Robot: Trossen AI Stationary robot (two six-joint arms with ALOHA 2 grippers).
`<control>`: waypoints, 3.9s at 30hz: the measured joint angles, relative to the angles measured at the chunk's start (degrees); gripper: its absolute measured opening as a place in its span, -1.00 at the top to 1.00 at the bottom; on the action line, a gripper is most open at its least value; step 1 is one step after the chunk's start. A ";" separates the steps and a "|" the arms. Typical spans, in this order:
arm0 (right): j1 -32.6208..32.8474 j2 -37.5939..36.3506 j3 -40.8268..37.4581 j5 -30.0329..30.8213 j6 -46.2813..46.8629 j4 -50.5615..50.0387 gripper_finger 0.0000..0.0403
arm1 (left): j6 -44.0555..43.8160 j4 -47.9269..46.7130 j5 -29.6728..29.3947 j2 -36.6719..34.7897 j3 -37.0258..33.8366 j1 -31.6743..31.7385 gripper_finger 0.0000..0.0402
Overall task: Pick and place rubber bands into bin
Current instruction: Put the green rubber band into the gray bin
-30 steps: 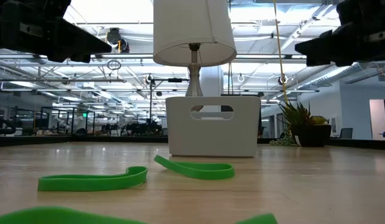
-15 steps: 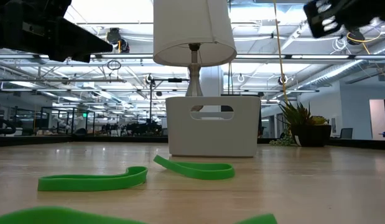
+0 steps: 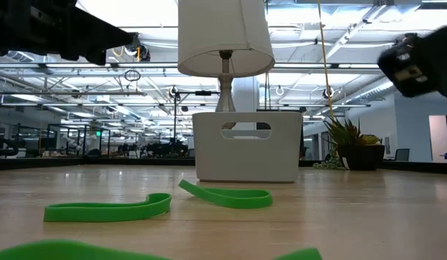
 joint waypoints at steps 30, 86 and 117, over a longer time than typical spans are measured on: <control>5.04 12.06 0.28 2.66 1.63 -3.54 0.02 | -4.16 -5.22 0.08 0.00 -0.02 -0.18 0.85; -21.62 -53.93 -36.38 4.66 -15.20 19.60 1.00 | -3.68 -7.73 0.09 0.00 -0.02 -0.14 0.85; -38.58 -6.78 -11.67 -13.45 -23.28 31.17 1.00 | -2.43 -6.86 0.04 0.01 -0.02 -0.14 0.85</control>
